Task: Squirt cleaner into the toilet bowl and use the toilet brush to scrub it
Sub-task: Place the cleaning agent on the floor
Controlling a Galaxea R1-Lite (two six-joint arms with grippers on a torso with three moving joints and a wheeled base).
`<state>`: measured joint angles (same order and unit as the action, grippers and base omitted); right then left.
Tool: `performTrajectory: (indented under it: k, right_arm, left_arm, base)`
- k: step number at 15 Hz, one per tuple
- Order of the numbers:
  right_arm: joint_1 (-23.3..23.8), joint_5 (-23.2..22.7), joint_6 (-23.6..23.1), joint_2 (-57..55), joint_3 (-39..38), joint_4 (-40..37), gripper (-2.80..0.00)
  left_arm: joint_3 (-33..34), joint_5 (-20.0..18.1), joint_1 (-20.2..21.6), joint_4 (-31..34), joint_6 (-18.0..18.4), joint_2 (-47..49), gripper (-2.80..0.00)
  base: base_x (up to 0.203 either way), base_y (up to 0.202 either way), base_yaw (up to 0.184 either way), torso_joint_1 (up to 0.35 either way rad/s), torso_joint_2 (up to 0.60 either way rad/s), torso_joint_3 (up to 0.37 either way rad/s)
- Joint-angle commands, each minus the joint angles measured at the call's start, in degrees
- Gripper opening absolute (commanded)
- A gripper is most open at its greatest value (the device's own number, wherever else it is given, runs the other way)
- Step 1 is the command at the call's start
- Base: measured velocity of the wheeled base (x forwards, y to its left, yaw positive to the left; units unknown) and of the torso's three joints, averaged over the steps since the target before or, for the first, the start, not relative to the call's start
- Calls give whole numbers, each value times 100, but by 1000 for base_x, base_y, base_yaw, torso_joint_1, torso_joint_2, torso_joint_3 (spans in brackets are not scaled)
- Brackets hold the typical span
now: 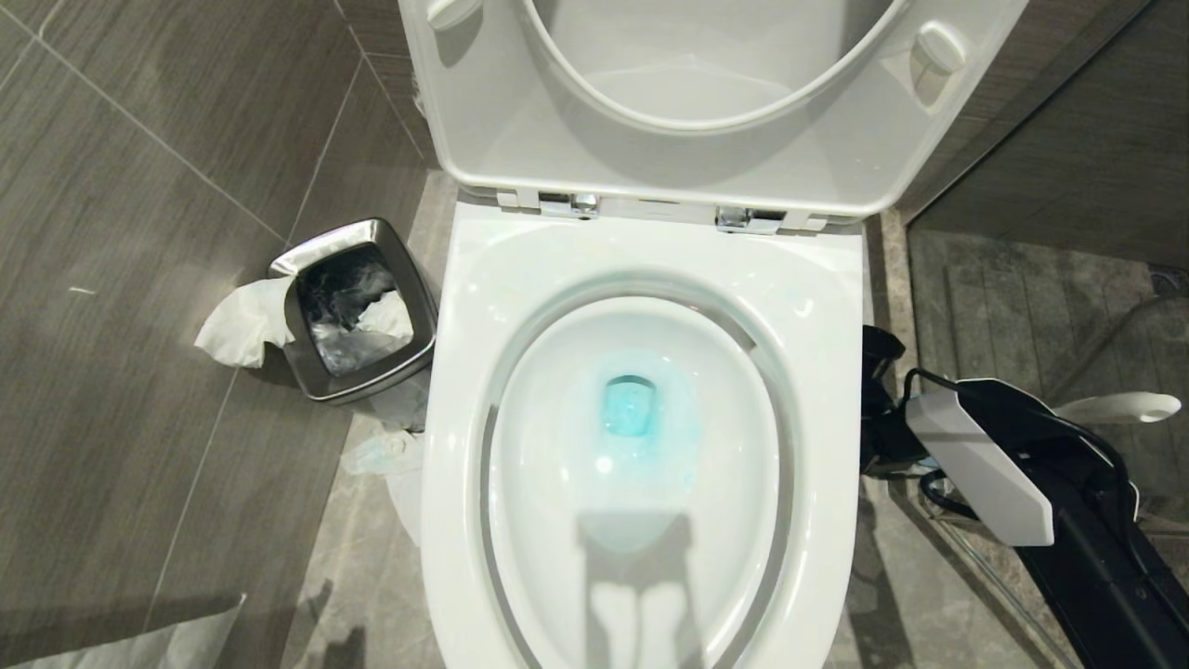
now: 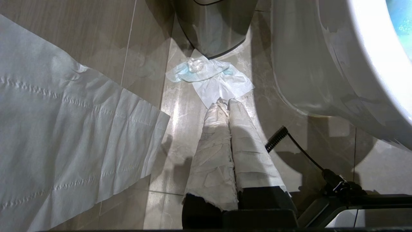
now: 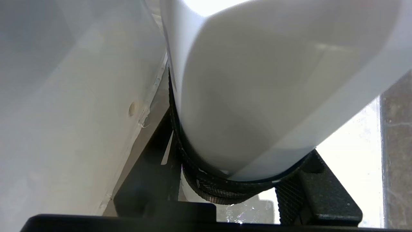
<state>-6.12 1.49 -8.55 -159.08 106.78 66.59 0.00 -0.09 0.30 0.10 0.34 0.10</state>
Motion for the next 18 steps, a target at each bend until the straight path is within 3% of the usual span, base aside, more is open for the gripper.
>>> performTrajectory:
  k: [1, 18]
  right_arm:
    - [-3, 1, -7, 17, 1, 39, -280]
    - [-21, 1, -7, 34, 36, -40, -280]
  left_arm:
    - [9, 0, 5, 7, 1, 8, -280]
    - [9, 0, 5, 7, 1, 8, -280]
  base:
    - [0, 0, 0, 0, 0, 0]
    - [0, 0, 0, 0, 0, 0]
